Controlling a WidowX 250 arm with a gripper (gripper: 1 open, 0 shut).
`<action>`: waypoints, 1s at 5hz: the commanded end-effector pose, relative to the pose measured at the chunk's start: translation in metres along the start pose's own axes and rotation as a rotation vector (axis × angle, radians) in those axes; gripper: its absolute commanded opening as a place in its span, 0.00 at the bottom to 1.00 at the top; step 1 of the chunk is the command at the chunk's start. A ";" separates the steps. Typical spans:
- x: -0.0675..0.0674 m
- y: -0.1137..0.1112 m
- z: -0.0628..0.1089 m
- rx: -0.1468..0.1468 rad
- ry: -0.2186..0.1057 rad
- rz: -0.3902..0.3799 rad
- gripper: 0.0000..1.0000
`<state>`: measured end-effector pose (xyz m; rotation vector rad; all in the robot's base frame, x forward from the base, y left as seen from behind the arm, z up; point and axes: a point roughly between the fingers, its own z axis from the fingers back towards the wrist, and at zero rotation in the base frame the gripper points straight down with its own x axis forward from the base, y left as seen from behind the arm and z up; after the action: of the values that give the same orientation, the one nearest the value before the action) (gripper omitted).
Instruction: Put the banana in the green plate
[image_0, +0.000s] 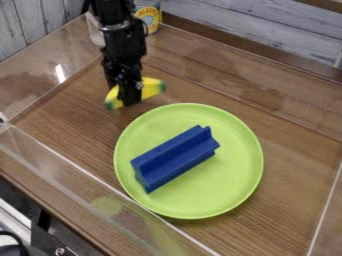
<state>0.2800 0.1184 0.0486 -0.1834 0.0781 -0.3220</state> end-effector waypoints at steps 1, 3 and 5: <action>0.005 -0.011 0.040 0.076 -0.055 0.016 0.00; -0.010 -0.054 0.068 0.075 -0.075 0.129 0.00; -0.025 -0.101 0.073 0.056 -0.073 0.190 0.00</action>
<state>0.2323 0.0454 0.1330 -0.1419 0.0428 -0.1228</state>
